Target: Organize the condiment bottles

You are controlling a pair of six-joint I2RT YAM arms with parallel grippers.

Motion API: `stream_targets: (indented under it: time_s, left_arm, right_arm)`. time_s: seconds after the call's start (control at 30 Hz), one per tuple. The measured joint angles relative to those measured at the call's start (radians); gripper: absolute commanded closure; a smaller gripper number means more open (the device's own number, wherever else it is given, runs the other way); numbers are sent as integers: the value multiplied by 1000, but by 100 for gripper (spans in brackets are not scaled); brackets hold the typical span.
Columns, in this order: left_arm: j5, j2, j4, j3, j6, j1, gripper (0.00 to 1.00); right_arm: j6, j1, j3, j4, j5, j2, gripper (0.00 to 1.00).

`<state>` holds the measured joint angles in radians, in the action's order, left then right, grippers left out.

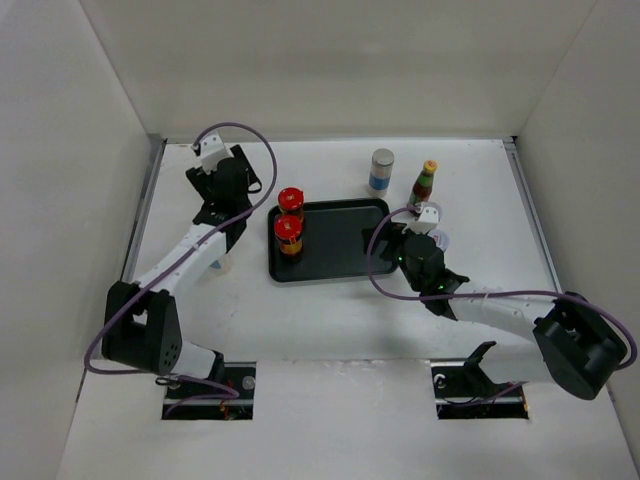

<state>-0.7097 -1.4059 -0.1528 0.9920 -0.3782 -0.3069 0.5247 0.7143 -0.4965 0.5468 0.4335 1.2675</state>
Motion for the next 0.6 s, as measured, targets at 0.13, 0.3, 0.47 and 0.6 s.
stream_targets:
  time_s: [0.13, 0.3, 0.47, 0.6]
  left_arm:
    - [14, -61, 31, 47, 16, 43, 26]
    - [35, -121, 53, 82, 21, 74, 28]
    - [83, -184, 61, 126, 25, 87, 37]
    - [100, -202, 63, 135, 31, 91, 44]
  right_arm:
    - [0, 0, 0, 0, 0, 2, 6]
    - [0, 0, 0, 0, 0, 4, 6]
    - [0, 0, 0, 0, -1, 4, 6]
    - [-1, 0, 0, 0, -1, 4, 6]
